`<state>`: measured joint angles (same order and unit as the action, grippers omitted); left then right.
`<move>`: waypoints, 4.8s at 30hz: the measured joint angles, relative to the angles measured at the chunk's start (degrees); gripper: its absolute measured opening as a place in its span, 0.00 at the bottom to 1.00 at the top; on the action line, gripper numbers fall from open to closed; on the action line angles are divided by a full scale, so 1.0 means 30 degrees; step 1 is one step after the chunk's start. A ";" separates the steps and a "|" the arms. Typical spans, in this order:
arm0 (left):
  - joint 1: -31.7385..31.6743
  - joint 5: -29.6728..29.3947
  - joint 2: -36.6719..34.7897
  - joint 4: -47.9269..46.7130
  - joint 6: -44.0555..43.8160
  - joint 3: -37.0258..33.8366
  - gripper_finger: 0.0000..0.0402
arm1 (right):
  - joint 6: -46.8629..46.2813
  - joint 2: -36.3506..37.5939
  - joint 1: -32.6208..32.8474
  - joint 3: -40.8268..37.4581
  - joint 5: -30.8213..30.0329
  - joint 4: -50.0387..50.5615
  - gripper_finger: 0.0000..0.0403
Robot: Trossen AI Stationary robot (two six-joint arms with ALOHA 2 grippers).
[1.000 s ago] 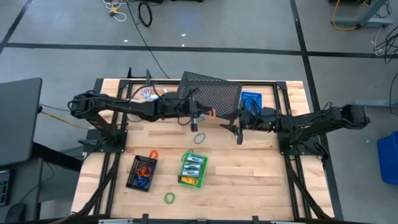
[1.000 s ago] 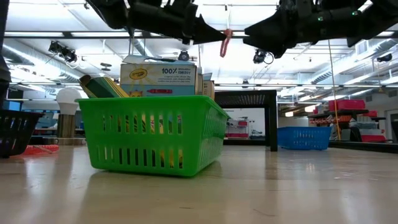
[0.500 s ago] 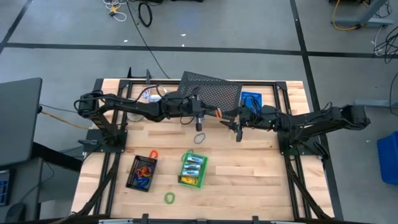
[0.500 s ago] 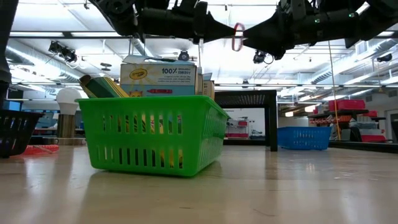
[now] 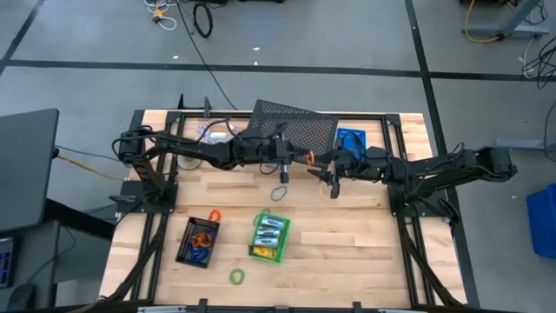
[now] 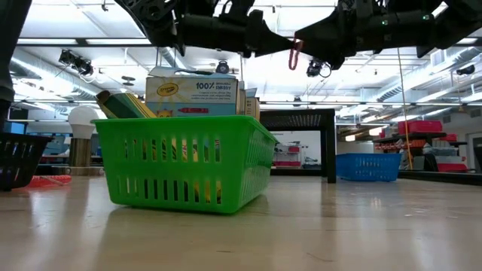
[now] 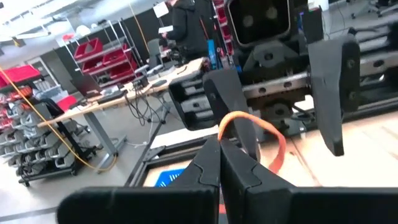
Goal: Pick & Place Office Desk Supplies
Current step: Put the orange rubberband into the blue bin, then put the blue rubberband into the blue bin
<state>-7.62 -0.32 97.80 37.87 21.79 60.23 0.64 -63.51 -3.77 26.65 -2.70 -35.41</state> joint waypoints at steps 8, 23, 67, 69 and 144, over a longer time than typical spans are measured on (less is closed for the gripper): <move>0.0000 -0.0014 0.0117 0.0165 0.0245 0.0051 0.00 | 0.0080 0.0000 0.0000 0.0000 -0.0029 0.0200 0.28; 0.0000 0.0911 0.0049 -0.0394 0.0565 0.0039 0.03 | 0.0583 0.0007 -0.0007 0.0000 -0.0430 0.1030 0.01; 0.0000 -0.0242 -0.6353 -1.4667 0.0755 -0.0335 0.37 | 0.1346 0.4769 -0.0380 0.0022 -1.2472 0.9874 0.00; 0.0000 -0.1037 -0.6353 -1.4828 0.0755 -0.0335 0.37 | 0.0865 0.4964 -0.0802 0.0022 -1.3224 1.0835 0.00; -0.0007 -0.2513 -0.5974 -1.9452 -0.1093 -0.0371 0.37 | -0.2590 0.2822 -0.5981 0.0000 -0.5027 1.2390 0.46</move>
<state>-7.64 -7.86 79.88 -20.48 18.51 59.11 -7.13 -55.04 -21.71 26.65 -17.78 1.76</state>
